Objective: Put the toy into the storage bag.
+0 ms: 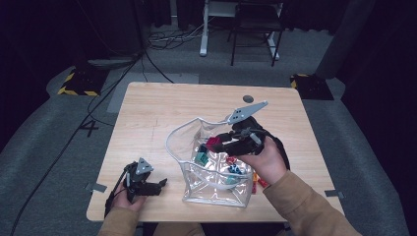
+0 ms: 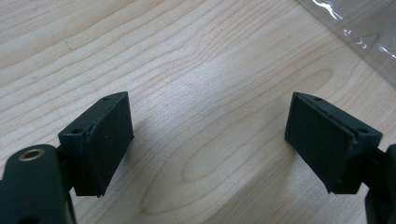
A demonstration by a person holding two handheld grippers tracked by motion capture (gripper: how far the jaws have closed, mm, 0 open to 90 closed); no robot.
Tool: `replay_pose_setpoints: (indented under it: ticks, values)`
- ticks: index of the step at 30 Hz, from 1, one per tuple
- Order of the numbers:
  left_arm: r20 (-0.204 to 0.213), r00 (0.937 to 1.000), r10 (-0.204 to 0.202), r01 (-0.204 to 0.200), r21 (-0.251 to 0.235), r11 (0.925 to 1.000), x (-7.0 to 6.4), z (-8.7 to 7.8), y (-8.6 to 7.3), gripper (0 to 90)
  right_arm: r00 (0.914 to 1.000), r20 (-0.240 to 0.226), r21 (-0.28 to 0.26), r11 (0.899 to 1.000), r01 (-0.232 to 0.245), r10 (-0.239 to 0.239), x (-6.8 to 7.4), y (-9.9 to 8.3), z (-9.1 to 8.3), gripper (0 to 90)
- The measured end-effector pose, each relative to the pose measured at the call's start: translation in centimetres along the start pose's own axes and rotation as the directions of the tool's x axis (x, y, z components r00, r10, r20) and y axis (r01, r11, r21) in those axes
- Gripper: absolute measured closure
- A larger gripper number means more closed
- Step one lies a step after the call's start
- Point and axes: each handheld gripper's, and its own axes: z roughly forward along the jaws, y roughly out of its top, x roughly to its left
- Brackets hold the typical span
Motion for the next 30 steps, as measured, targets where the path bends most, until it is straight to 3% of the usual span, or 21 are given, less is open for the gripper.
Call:
replay_pose_setpoints:
  ticks: [19, 22, 25, 30]
  values:
    - [0.000, 1.0000, 0.000, 0.000, 0.000, 1.0000, 0.0, 0.0, 0.0, 15.6, 0.9993, -0.023, 0.132, 0.991, 0.034, -0.031, 0.9, -0.8, 1.8, 58.3]
    - [0.001, 1.0000, 0.000, 0.000, 0.000, 1.0000, 0.0, 0.0, 0.0, 15.7, 0.9991, -0.037, 0.144, 0.989, 0.028, -0.023, 0.9, -0.8, 1.9, 51.7]
    - [0.000, 1.0000, 0.000, 0.000, 0.000, 1.0000, 0.0, 0.0, 0.0, 15.7, 0.9987, -0.051, 0.129, 0.992, 0.011, -0.004, 0.8, -0.8, 1.8, 45.9]
    - [0.000, 1.0000, 0.003, -0.003, 0.000, 1.0000, 0.0, 0.0, 0.0, 15.6, 0.9991, -0.042, 0.062, 0.998, 0.001, 0.002, 0.7, -0.6, 0.4, 44.5]
